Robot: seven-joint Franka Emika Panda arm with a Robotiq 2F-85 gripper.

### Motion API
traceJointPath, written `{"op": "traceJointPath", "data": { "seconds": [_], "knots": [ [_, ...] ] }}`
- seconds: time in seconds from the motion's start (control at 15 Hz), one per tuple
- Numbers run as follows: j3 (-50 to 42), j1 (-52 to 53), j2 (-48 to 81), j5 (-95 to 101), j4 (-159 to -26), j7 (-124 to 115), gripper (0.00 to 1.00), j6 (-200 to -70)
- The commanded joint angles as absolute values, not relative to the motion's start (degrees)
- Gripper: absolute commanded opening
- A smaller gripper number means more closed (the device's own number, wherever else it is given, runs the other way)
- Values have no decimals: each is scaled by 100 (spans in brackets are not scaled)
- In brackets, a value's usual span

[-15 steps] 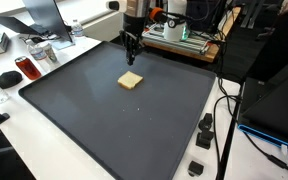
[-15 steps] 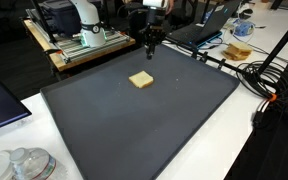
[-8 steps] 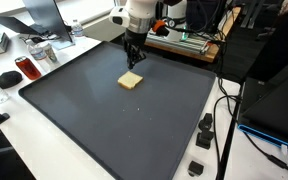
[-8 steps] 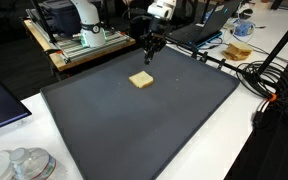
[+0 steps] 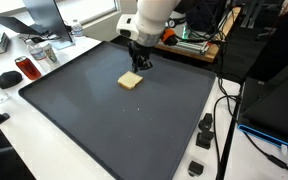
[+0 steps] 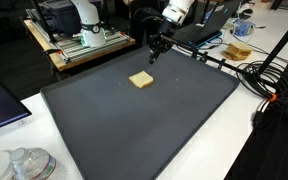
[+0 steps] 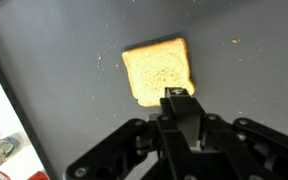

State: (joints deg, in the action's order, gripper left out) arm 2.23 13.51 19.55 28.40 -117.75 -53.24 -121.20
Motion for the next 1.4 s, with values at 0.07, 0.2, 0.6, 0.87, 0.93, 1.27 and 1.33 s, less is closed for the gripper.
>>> {"op": "traceJointPath", "data": {
  "seconds": [0.07, 0.2, 0.6, 0.87, 0.93, 1.27, 1.33],
  "knots": [
    [222, 1476, 2583, 2647, -10785, -5047, 6, -11347],
    [220, 1436, 2782, 2501, -10415, -4777, 6, -11077],
    [217, 1147, 3216, 1681, -9445, -3566, 6, -10491],
    [148, 848, 3418, 1112, -8875, -2617, 6, -10132],
    [120, 770, 3463, 982, -8737, -2389, 6, -10027],
    [88, 301, 3776, 313, -7922, -1405, 6, -9421],
    [82, 217, 3832, 204, -7781, -1253, 6, -9305]
  ]
}}
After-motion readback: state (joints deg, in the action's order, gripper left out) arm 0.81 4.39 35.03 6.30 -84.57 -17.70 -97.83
